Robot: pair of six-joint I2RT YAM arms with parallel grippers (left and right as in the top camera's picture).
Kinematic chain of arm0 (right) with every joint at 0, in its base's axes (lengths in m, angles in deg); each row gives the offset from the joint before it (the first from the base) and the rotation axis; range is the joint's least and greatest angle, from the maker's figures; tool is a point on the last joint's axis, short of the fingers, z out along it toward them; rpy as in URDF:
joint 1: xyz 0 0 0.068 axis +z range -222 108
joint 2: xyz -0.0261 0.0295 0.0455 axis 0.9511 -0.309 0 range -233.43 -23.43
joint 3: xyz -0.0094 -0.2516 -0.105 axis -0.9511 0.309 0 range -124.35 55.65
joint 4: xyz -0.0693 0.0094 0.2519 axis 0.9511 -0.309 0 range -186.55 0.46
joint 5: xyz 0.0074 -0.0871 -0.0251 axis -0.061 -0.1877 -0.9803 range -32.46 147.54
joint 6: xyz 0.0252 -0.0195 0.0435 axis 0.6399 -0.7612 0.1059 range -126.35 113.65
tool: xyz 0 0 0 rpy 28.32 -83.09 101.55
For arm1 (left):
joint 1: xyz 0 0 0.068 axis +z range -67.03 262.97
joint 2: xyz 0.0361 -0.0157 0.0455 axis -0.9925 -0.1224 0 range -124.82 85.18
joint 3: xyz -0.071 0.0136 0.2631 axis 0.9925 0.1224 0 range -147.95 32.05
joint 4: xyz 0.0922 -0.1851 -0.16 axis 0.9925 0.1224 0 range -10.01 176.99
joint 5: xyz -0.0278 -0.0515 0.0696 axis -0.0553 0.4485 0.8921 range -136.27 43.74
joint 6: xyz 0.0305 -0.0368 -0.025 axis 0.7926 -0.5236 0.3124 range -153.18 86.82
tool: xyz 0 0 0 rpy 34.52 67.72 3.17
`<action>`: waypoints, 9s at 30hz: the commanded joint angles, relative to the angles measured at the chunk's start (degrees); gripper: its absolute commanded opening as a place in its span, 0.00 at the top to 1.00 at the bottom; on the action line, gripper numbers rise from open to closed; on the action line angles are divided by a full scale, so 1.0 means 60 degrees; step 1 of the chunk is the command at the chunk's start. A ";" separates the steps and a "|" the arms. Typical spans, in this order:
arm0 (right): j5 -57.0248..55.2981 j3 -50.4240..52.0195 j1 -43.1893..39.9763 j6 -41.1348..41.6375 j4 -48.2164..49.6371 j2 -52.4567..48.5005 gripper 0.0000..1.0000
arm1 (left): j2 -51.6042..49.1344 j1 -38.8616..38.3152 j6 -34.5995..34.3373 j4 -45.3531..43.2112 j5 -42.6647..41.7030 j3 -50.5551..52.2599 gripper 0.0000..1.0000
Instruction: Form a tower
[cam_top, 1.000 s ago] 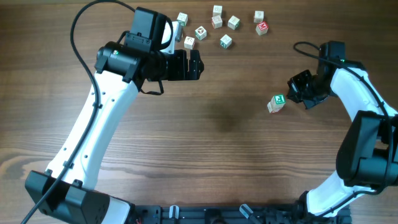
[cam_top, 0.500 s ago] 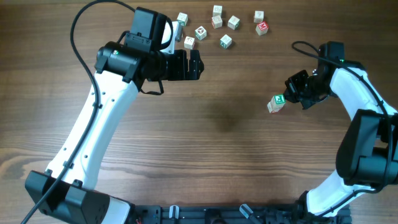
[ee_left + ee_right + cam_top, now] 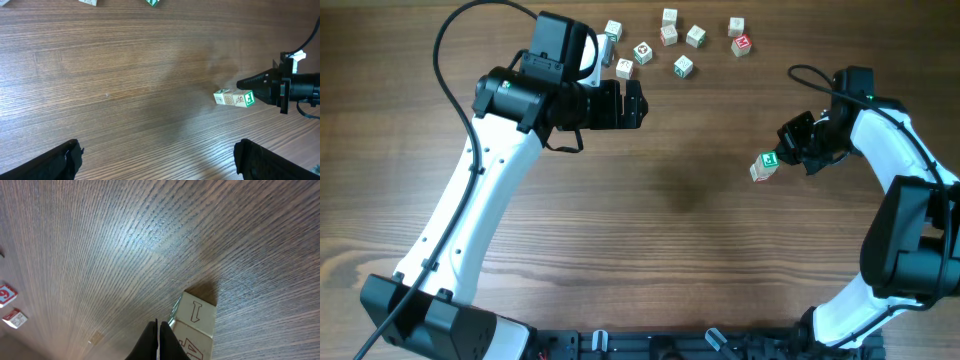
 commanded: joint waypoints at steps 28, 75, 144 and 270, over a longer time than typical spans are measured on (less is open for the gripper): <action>-0.0197 0.0047 0.0022 -0.0200 0.0306 -0.0182 0.96 | -0.0018 -0.0033 -0.0047 0.0004 -0.0113 0.0029 0.00; -0.3330 -0.0991 0.3020 -0.0914 -0.2962 0.0783 0.96 | -0.0018 -0.0033 -0.0047 0.0004 -0.0113 0.0029 0.00; -0.2743 -0.1155 0.1836 -1.1180 -0.2335 0.0076 0.07 | -0.0018 -0.0033 -0.0044 0.0004 -0.0113 0.0029 0.00; -0.4025 -0.0794 0.2273 -0.6419 -0.0922 -0.1235 0.71 | -0.0018 -0.0033 -0.0044 0.0004 -0.0113 0.0029 0.00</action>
